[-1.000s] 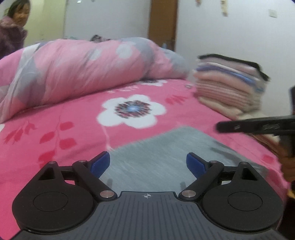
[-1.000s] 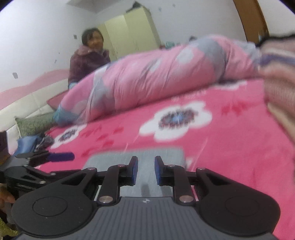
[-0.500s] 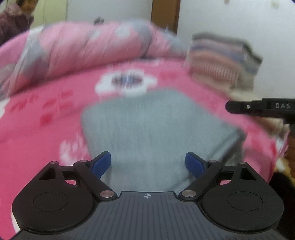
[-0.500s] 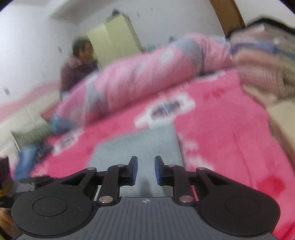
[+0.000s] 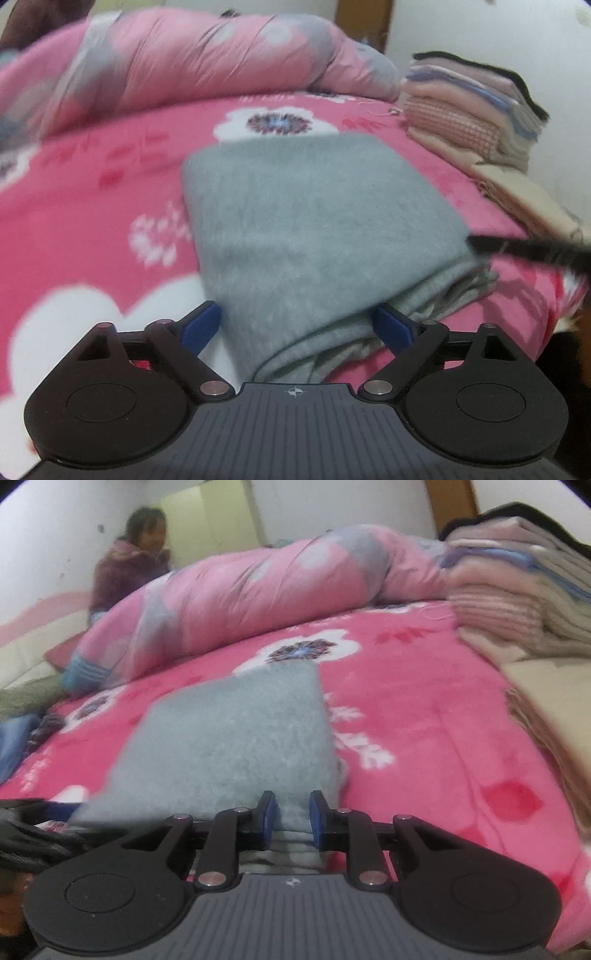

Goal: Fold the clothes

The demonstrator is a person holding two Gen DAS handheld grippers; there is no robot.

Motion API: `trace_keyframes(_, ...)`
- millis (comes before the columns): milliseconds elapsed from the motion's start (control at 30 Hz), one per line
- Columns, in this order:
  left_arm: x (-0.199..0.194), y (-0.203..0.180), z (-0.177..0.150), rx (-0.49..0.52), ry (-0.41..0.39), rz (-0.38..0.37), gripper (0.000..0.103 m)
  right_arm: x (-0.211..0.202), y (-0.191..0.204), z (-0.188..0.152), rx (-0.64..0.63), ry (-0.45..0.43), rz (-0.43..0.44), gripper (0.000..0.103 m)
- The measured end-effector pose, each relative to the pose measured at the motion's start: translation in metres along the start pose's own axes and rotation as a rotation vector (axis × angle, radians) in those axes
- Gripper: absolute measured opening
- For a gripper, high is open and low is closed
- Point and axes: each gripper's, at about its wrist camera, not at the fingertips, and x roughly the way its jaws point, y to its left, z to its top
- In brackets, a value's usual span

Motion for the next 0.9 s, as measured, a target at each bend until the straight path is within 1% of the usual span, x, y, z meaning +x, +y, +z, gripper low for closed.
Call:
trace_keyframes(100, -0.007, 0.001, 0.001, 0.014, -0.004, 0.008, 0.092, -0.014, 0.000, 0.009, 0.010, 0.014, -0.034, 0.022)
trace_keyframes(167, -0.018, -0.001, 0.000, 0.043, -0.025, 0.027, 0.091, -0.025, -0.001, 0.013, 0.007, 0.010, -0.060, 0.022)
trace_keyframes(200, -0.023, -0.002, -0.002, 0.059, -0.039, 0.038, 0.091, -0.036, -0.002, 0.009, 0.013, 0.001, -0.071, 0.022)
trace_keyframes(267, -0.036, -0.003, -0.004, 0.088, -0.069, 0.061, 0.090, -0.053, -0.009, 0.006, 0.053, -0.021, -0.077, 0.022)
trace_keyframes(367, -0.051, -0.004, -0.003, 0.113, -0.105, 0.072, 0.090, -0.070, -0.024, -0.003, 0.137, -0.044, -0.072, 0.022)
trace_keyframes(467, -0.058, -0.007, 0.004, 0.116, -0.123, 0.102, 0.090, -0.069, -0.031, -0.008, 0.188, -0.043, -0.061, 0.022)
trace_keyframes(533, -0.059, -0.009, 0.011, 0.088, -0.122, 0.099, 0.090, -0.068, -0.036, -0.012, 0.221, -0.041, -0.053, 0.022)
trace_keyframes(567, -0.059, -0.010, 0.015, 0.076, -0.123, 0.100, 0.090, -0.069, -0.035, -0.012, 0.218, -0.039, -0.046, 0.022)
trace_keyframes(633, -0.057, -0.016, 0.020, 0.074, -0.124, 0.105, 0.090, -0.070, -0.032, -0.013, 0.209, -0.034, -0.029, 0.023)
trace_keyframes(833, -0.037, -0.037, 0.032, 0.078, -0.094, 0.145, 0.090, -0.078, -0.024, -0.016, 0.181, -0.024, -0.016, 0.023)
trace_keyframes(900, -0.030, -0.042, 0.033, 0.078, -0.089, 0.143, 0.090, -0.080, -0.021, -0.013, 0.168, -0.029, -0.018, 0.023)
